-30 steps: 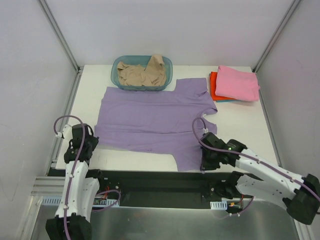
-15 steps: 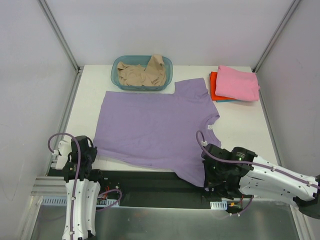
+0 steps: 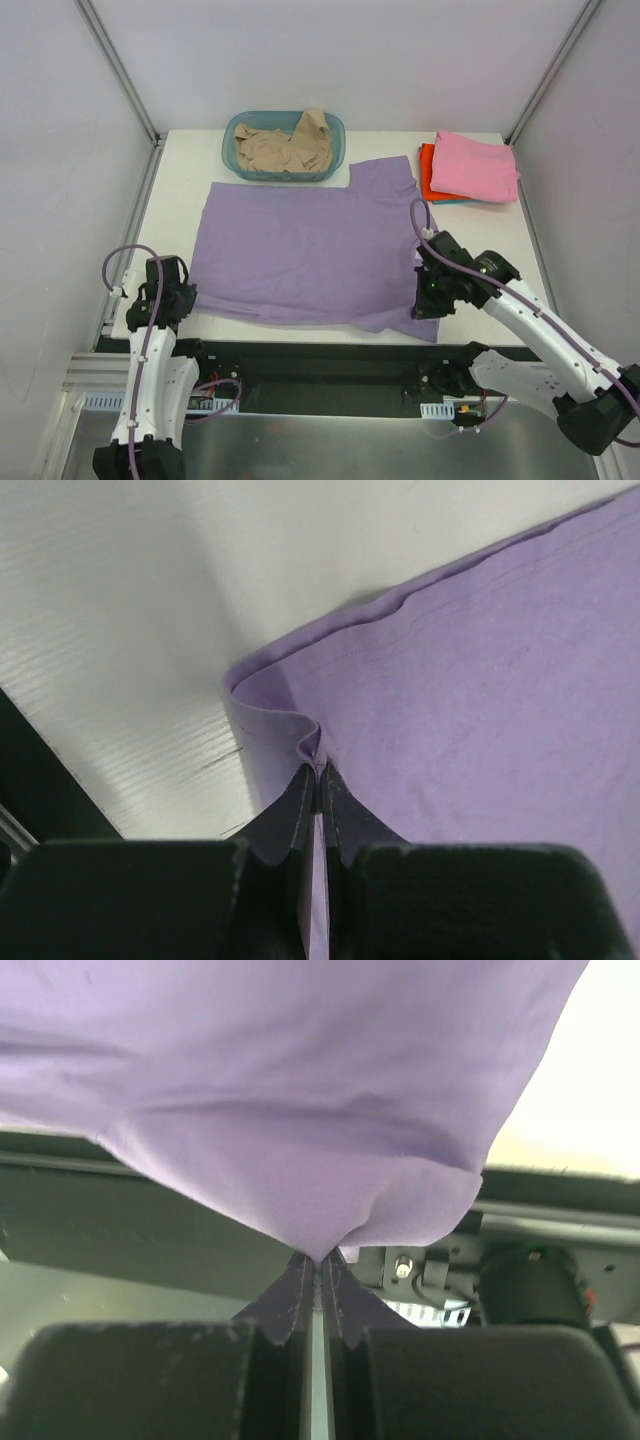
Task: Fold and stack the t-shirts
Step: Fold the tshirt
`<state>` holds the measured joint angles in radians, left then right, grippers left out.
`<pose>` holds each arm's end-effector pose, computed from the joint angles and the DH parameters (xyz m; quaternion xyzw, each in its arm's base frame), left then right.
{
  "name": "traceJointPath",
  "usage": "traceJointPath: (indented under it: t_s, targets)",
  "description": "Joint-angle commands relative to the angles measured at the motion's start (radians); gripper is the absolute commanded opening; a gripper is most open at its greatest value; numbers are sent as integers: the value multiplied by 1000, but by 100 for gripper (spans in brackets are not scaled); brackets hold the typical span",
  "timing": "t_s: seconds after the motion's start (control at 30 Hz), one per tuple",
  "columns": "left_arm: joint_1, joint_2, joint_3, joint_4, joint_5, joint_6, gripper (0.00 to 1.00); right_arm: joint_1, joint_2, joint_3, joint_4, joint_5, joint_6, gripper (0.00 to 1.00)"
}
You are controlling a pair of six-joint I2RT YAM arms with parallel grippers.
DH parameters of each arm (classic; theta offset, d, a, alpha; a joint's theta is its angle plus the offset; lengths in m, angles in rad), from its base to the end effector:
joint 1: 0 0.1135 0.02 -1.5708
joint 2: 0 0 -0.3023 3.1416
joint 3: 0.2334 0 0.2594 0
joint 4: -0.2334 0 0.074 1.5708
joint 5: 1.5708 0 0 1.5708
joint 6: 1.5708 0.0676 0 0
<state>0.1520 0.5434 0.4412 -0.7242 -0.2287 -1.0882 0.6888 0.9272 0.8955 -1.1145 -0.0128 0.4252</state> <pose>0.1095 0.0323 0.2009 -0.5716 0.7290 -0.0682 0.3704 0.1161 0.0967 0.2783 -0.1298 0.9689 0.1167 0.1755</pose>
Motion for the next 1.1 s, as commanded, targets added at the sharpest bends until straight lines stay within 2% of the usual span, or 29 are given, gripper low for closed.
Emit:
traceJointPath:
  t_s: [0.0,0.3,0.5,0.67,0.83,0.87,0.9,0.93,0.97,1.07]
  targets:
    - [3,90,60,107,-6,10,0,-113,97,85,59,0,-170,1]
    - [3,349,125,262,-1,39,0,-293,321,230,142,-19,-298,1]
    - [4,518,194,345,-1,44,0,-350,484,307,205,-9,-322,1]
    - [3,589,234,405,-21,47,0,-393,631,356,226,0,-316,2]
    - [3,687,277,428,-26,54,1,-397,732,433,258,65,-339,10]
    - [3,707,286,434,-21,62,7,-402,749,445,272,85,-345,12]
    - [4,743,312,439,-5,83,21,-403,789,463,289,92,-353,13]
    - [3,759,326,442,8,94,29,-405,805,489,306,97,-367,16]
    - [3,785,338,445,17,105,43,-405,824,508,341,102,-388,18]
    - [3,791,375,450,46,137,74,-408,895,598,377,109,-417,20]
